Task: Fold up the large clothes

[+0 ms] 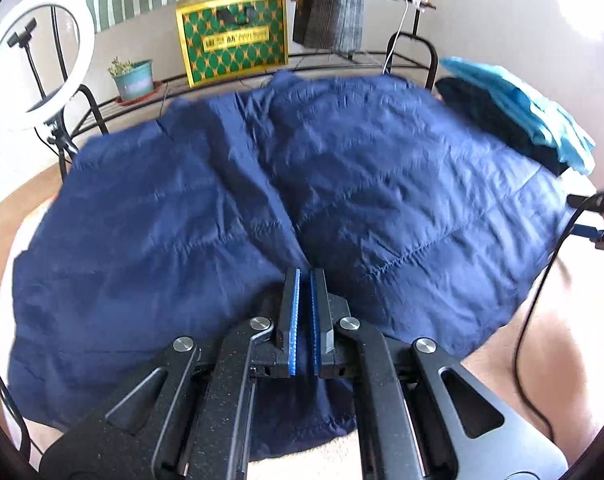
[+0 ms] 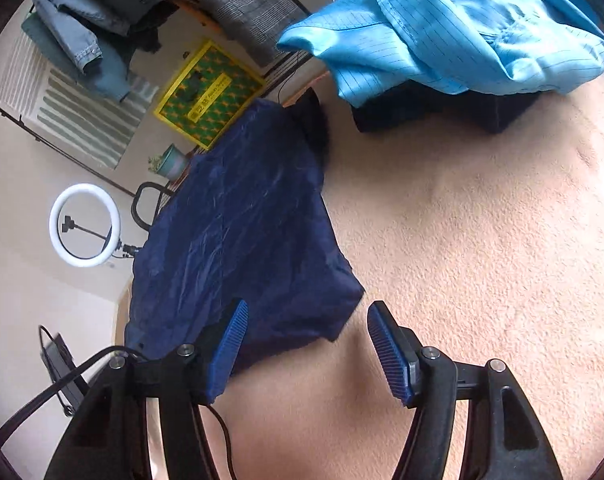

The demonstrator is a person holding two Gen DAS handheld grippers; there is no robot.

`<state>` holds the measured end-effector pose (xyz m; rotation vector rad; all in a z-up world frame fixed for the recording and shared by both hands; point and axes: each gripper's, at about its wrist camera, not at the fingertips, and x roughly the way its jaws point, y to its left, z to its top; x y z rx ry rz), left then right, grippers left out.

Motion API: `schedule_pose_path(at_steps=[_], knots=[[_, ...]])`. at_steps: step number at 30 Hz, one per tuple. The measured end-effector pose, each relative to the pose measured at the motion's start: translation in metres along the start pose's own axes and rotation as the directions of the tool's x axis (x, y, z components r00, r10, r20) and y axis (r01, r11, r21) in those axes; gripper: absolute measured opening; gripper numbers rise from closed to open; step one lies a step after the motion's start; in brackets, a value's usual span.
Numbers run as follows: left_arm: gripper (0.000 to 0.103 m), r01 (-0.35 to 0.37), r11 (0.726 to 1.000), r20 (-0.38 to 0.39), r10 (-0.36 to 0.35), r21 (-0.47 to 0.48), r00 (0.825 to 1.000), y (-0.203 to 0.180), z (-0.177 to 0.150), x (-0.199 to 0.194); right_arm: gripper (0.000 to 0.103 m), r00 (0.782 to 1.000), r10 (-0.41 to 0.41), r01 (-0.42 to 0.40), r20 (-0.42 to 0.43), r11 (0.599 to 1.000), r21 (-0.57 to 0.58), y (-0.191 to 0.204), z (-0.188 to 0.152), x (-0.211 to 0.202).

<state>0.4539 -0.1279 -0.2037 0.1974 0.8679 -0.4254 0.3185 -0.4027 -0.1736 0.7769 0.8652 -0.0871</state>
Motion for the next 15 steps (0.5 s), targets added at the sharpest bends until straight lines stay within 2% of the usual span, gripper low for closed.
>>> schedule_pose_path(at_steps=[2,4,6,7,9,15], knots=[[0.003,-0.017,1.0,0.003,0.017,0.019,1.0,-0.002,-0.006,0.009,0.069,1.0,0.014,-0.014,0.007,1.0,0.0,0.004,0.003,0.004],[0.002,-0.015,1.0,0.017,0.015,0.01,1.0,-0.001,-0.009,0.009,0.068,1.0,-0.012,0.012,-0.009,1.0,-0.017,0.012,0.005,0.014],[0.003,-0.009,1.0,0.016,0.009,0.001,1.0,0.0,-0.008,0.006,0.044,0.999,-0.045,0.044,-0.025,0.998,-0.046,0.018,0.007,0.025],[0.003,-0.01,1.0,0.014,0.01,-0.006,1.0,0.002,-0.008,0.004,0.026,0.996,-0.08,0.078,-0.026,0.994,-0.075,0.023,0.006,0.029],[0.003,-0.01,0.999,0.023,0.011,-0.036,1.0,0.008,-0.008,-0.006,0.012,0.993,-0.116,0.116,0.001,0.985,-0.128,0.034,0.006,0.026],[0.003,0.007,0.99,0.057,0.001,-0.138,0.998,0.047,-0.016,-0.039,0.008,0.98,-0.143,0.18,0.136,0.934,-0.31,0.084,0.005,-0.01]])
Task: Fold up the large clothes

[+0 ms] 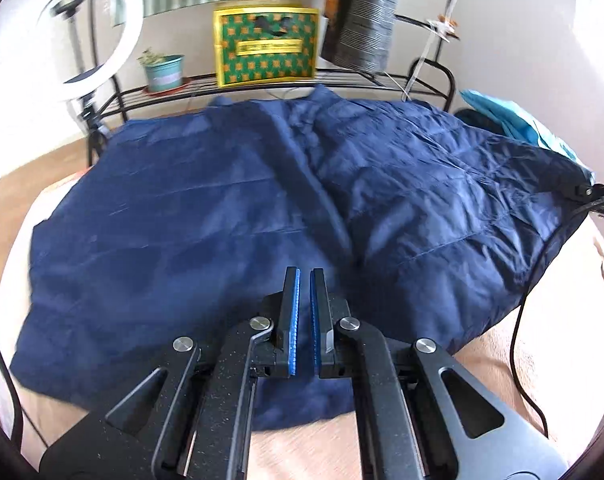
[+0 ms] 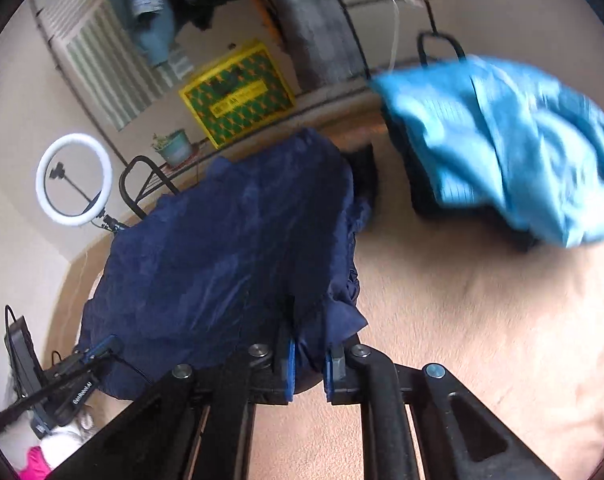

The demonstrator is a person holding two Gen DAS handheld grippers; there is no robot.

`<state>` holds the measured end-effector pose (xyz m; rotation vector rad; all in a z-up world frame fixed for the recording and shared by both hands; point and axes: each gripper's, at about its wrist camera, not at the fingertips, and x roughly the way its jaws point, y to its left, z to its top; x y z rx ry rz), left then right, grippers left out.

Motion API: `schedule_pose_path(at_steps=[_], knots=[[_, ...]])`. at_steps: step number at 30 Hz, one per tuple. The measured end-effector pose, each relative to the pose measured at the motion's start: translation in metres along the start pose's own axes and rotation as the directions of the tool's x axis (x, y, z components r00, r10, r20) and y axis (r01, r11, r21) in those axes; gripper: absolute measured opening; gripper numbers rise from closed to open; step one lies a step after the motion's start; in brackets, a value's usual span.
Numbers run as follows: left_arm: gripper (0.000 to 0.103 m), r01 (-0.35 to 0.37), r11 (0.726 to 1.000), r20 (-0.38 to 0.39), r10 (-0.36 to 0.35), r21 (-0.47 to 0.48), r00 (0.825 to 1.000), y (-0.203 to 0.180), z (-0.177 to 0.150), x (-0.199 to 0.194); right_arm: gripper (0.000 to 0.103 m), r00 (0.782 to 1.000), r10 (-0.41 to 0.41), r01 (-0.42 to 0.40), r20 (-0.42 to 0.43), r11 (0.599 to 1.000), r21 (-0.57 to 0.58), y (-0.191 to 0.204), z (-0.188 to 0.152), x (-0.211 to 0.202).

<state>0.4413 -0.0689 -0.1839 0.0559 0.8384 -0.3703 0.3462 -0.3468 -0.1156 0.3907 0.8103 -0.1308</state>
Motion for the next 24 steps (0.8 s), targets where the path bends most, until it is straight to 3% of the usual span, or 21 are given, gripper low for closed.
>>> schedule_pose_path(at_steps=[4,7,8,12,17,24], knots=[[0.003,-0.077,0.993,0.018,0.079,-0.091,0.997,0.039,-0.006,-0.008,0.007,0.999,-0.005,0.008,0.052,0.998,-0.057,0.031,0.012,-0.018],[0.003,-0.061,0.981,-0.066,0.05,-0.183,0.997,0.065,-0.012,0.012,0.007,0.997,-0.02,0.027,0.075,0.995,-0.093,0.048,0.018,-0.021],[0.003,-0.064,0.985,-0.106,0.048,-0.16,0.993,0.067,-0.015,0.024,0.007,0.997,-0.023,0.031,0.079,0.995,-0.098,0.051,0.018,-0.022],[0.003,-0.085,0.992,-0.101,0.076,-0.091,0.992,0.063,-0.014,0.022,0.006,0.995,-0.037,0.047,0.091,0.993,-0.105,0.064,0.021,-0.029],[0.003,-0.033,0.983,0.02,0.037,-0.181,0.999,0.093,-0.01,-0.043,0.006,0.991,-0.041,0.064,0.128,0.981,-0.181,0.101,0.03,-0.04],[0.003,-0.061,0.943,0.149,0.115,-0.327,0.982,0.173,-0.034,-0.159,0.006,0.983,0.012,0.053,0.185,0.938,-0.344,0.177,0.03,-0.053]])
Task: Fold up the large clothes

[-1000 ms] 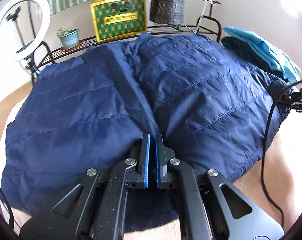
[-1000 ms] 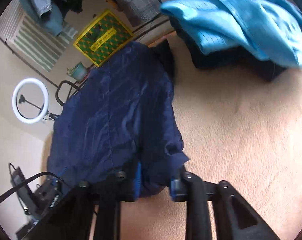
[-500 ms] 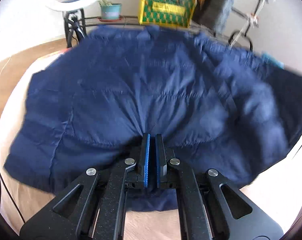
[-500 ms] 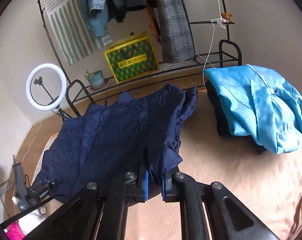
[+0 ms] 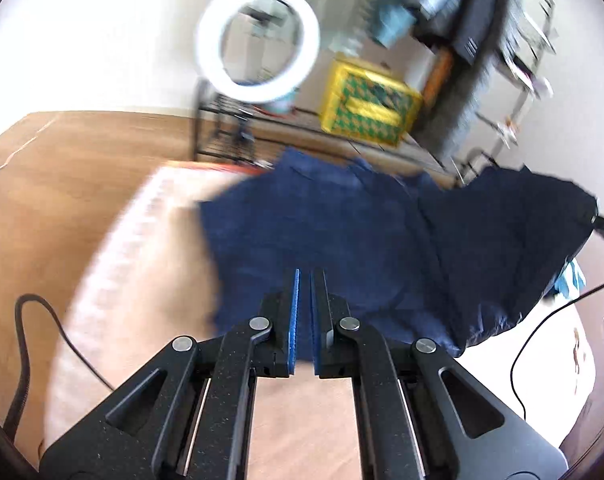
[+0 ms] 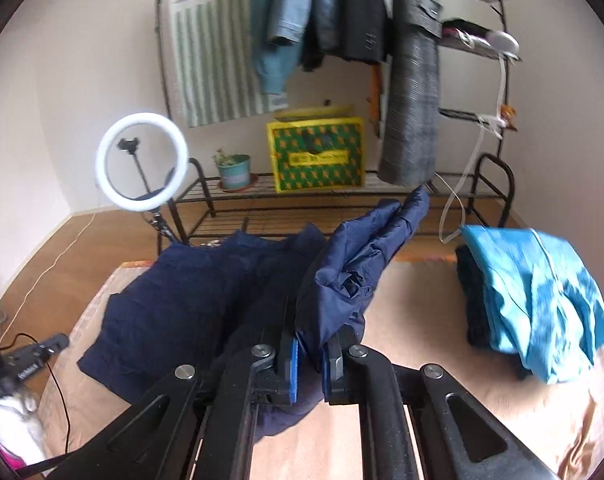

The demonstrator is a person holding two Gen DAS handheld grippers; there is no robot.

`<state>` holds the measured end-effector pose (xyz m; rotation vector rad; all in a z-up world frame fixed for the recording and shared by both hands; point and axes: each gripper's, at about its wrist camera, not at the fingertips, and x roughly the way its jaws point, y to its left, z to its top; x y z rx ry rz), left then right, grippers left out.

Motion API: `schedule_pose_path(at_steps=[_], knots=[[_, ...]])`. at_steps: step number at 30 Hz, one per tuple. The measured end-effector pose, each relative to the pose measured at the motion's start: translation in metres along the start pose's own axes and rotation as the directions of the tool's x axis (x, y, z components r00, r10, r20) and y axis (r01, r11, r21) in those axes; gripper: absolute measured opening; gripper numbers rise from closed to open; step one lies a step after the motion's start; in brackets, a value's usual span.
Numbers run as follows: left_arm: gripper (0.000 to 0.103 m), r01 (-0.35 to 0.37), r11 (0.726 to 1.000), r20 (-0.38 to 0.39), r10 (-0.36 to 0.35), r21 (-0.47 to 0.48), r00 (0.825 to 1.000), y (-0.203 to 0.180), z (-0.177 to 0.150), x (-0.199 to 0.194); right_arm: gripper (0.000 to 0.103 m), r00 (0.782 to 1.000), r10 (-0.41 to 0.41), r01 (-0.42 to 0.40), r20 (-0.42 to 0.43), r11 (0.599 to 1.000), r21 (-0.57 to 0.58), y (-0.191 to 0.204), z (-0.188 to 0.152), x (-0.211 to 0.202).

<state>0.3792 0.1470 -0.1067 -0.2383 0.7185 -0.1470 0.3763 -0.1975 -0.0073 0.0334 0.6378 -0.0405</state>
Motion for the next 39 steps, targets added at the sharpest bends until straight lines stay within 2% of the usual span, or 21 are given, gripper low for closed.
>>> schedule_pose_path(at_steps=[3,8,15,18,21,22,25,30,32,34,35,36,37,39], knots=[[0.003,-0.062,0.997,0.035,0.064,-0.056,0.997,0.044,-0.006,-0.038,0.006,0.999,0.029,-0.028,0.016,0.998,-0.055,0.03,0.006,0.001],[0.003,-0.127,0.979,0.038,0.135,-0.157,0.99,0.102,-0.031,-0.084,0.006,0.993,0.118,-0.115,0.014,0.986,-0.119,0.093,0.011,0.015],[0.003,-0.174,0.955,0.008,0.182,-0.24,0.983,0.139,-0.065,-0.104,0.005,0.969,0.246,-0.246,-0.029,0.948,-0.201,0.188,-0.001,0.045],[0.003,-0.176,0.948,0.006,0.184,-0.265,0.983,0.149,-0.07,-0.108,0.005,0.948,0.305,-0.318,-0.089,0.925,-0.209,0.23,-0.016,0.072],[0.003,-0.18,0.947,0.001,0.187,-0.265,0.982,0.155,-0.073,-0.11,0.005,0.912,0.367,-0.398,-0.181,0.899,-0.182,0.271,-0.039,0.106],[0.003,-0.183,0.948,-0.002,0.189,-0.261,0.982,0.155,-0.074,-0.109,0.005,0.898,0.38,-0.42,-0.222,0.891,-0.174,0.287,-0.051,0.12],[0.003,-0.185,0.948,-0.008,0.19,-0.257,0.982,0.157,-0.074,-0.108,0.004,0.874,0.38,-0.447,-0.304,0.874,-0.193,0.321,-0.086,0.15],[0.003,-0.183,0.955,-0.014,0.185,-0.234,0.983,0.152,-0.069,-0.1,0.005,0.871,0.332,-0.44,-0.361,0.854,-0.278,0.348,-0.125,0.173],[0.003,-0.18,0.959,-0.014,0.182,-0.22,0.983,0.148,-0.066,-0.096,0.006,0.858,0.339,-0.453,-0.385,0.854,-0.256,0.344,-0.129,0.182],[0.003,-0.171,0.963,-0.01,0.172,-0.209,0.985,0.142,-0.062,-0.092,0.013,0.84,0.369,-0.477,-0.397,0.851,-0.22,0.337,-0.127,0.186],[0.003,-0.16,0.966,-0.005,0.163,-0.202,0.987,0.137,-0.06,-0.09,0.024,0.816,0.415,-0.516,-0.402,0.837,-0.184,0.331,-0.124,0.183],[0.003,-0.153,0.969,-0.003,0.155,-0.195,0.988,0.134,-0.056,-0.088,0.028,0.794,0.457,-0.551,-0.4,0.819,-0.157,0.328,-0.122,0.178],[0.003,-0.143,0.972,-0.001,0.145,-0.188,0.989,0.129,-0.053,-0.085,0.032,0.767,0.508,-0.593,-0.391,0.795,-0.13,0.324,-0.118,0.17],[0.003,-0.12,0.977,0.002,0.123,-0.175,0.992,0.119,-0.048,-0.08,0.033,0.741,0.563,-0.637,-0.365,0.762,-0.118,0.311,-0.112,0.153]])
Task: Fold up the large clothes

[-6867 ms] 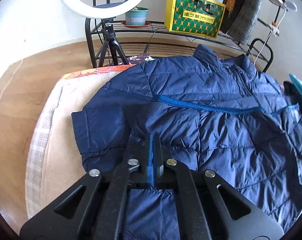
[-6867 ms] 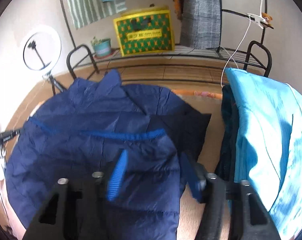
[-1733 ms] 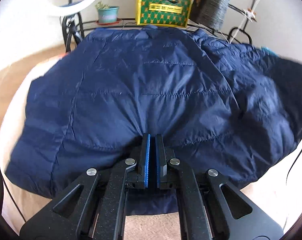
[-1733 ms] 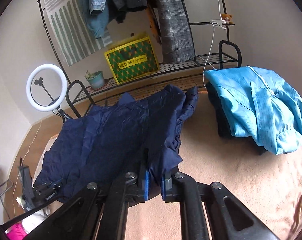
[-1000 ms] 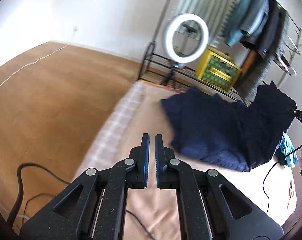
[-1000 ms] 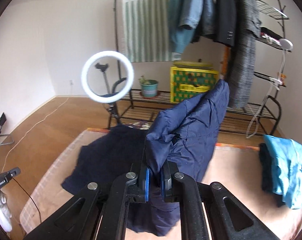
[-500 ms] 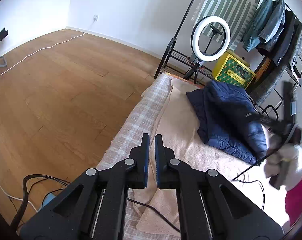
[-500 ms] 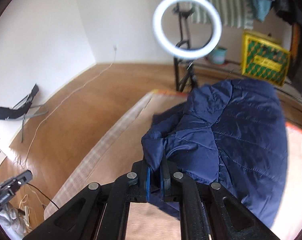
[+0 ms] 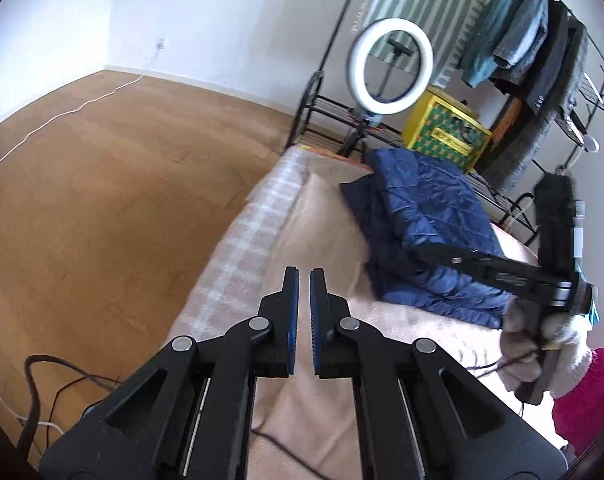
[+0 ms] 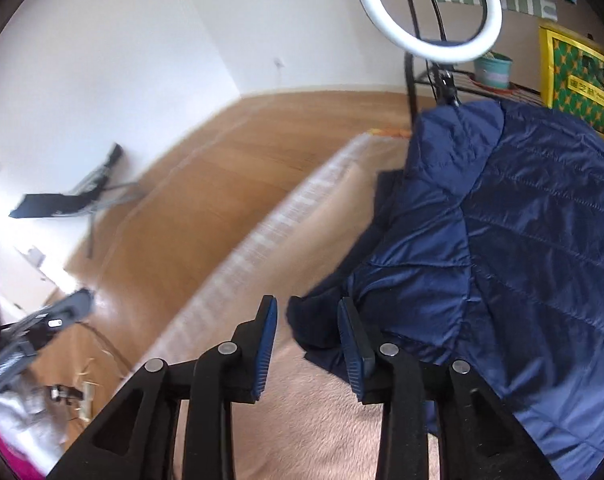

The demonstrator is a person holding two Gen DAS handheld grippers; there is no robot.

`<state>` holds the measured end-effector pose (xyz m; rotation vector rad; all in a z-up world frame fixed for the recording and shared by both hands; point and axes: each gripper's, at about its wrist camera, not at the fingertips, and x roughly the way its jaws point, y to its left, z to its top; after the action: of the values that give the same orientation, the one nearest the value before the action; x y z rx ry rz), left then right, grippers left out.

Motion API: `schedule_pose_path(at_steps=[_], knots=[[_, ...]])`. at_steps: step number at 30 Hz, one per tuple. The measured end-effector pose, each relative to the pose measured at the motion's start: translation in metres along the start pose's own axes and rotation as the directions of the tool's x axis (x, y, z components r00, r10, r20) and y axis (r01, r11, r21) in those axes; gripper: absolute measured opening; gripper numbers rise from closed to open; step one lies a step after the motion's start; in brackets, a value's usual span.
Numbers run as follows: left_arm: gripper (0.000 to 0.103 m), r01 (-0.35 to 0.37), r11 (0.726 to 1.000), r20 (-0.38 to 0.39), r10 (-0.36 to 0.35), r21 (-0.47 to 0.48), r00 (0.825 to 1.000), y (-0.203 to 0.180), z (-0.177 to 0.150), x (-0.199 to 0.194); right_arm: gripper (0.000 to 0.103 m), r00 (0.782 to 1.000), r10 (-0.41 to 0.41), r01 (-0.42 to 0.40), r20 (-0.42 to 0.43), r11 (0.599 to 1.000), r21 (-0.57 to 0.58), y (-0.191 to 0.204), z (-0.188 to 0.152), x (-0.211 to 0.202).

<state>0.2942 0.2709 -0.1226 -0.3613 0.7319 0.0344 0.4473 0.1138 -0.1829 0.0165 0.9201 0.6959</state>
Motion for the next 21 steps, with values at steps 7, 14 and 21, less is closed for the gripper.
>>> schedule_pose_path(at_steps=[7,14,21], knots=[[0.003,0.095,0.991,-0.029,-0.092,0.095,0.995,-0.063,0.024,0.036,0.033,0.987,-0.093,0.096,0.134,0.995,-0.016,-0.047,-0.008,-0.088],[0.003,0.162,0.96,-0.103,-0.142,0.227,0.984,-0.137,0.04,0.108,0.035,0.962,-0.236,0.23,0.136,0.971,0.061,-0.121,-0.004,-0.101],[0.003,0.116,0.95,-0.245,-0.044,0.29,0.969,-0.135,-0.008,0.178,0.034,0.962,-0.267,0.265,0.056,0.963,0.05,-0.155,-0.035,-0.06]])
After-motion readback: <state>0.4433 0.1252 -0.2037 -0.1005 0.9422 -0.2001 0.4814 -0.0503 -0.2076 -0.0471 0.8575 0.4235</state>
